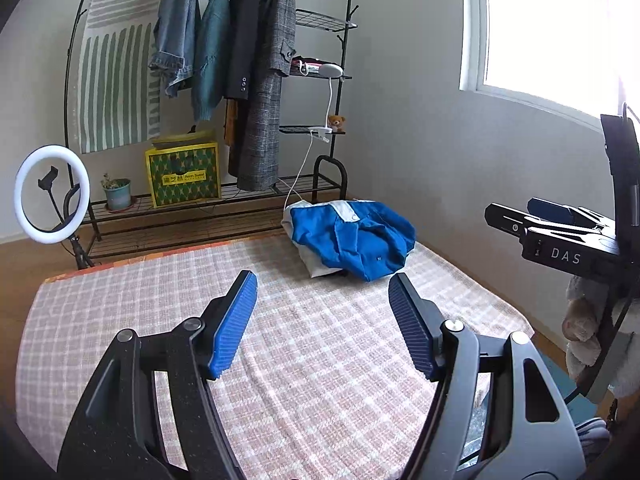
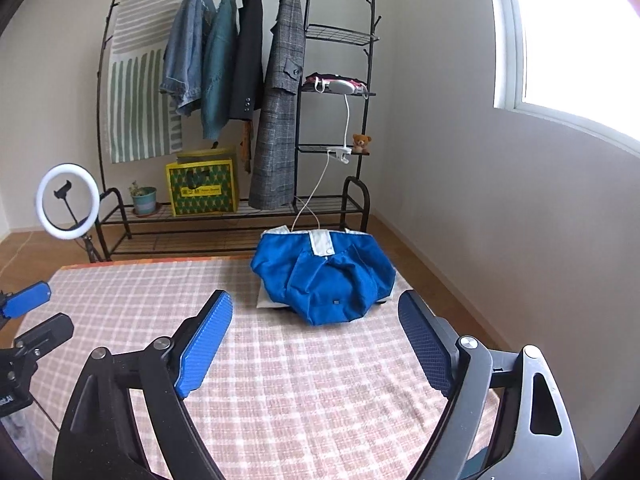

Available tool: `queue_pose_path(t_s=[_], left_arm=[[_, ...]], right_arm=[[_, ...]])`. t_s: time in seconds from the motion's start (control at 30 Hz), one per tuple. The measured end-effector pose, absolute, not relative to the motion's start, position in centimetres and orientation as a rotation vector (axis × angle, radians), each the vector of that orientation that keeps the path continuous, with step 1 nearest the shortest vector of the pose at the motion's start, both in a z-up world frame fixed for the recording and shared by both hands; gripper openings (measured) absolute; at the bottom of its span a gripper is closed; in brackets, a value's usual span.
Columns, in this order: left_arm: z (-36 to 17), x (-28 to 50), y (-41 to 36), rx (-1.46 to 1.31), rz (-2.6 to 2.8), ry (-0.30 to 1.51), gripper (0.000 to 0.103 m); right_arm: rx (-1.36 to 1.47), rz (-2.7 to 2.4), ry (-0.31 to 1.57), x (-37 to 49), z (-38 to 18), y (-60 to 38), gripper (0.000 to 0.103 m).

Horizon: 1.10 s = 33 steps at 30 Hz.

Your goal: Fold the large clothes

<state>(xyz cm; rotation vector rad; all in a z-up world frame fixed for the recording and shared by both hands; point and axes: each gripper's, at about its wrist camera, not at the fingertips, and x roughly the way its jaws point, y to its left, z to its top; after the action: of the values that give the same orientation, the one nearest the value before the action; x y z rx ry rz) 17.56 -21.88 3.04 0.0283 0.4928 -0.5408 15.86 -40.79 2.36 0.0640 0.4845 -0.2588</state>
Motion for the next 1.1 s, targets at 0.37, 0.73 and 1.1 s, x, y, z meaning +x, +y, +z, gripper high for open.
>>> queue_pose_path(t_s=[0.37,0.73,1.1], left_arm=[[0.8,17.5,-20.8,0.076,-0.509,0.489,0.102],[-1.4,17.9,-21.4,0.165,-0.468,0.524,0.103],[-2.2,18.0,-21.3,0.174,-0.446,0.546,0.103]], right_arm=[[0.080,-0.275,0.488,16.0,-1.5,-38.8,0.085],[0.087,-0.304,0.499,16.5,-3.8,-39.4,0.085],[0.081,-0.292,0.521,16.8,-4.2,-39.1,0.085]])
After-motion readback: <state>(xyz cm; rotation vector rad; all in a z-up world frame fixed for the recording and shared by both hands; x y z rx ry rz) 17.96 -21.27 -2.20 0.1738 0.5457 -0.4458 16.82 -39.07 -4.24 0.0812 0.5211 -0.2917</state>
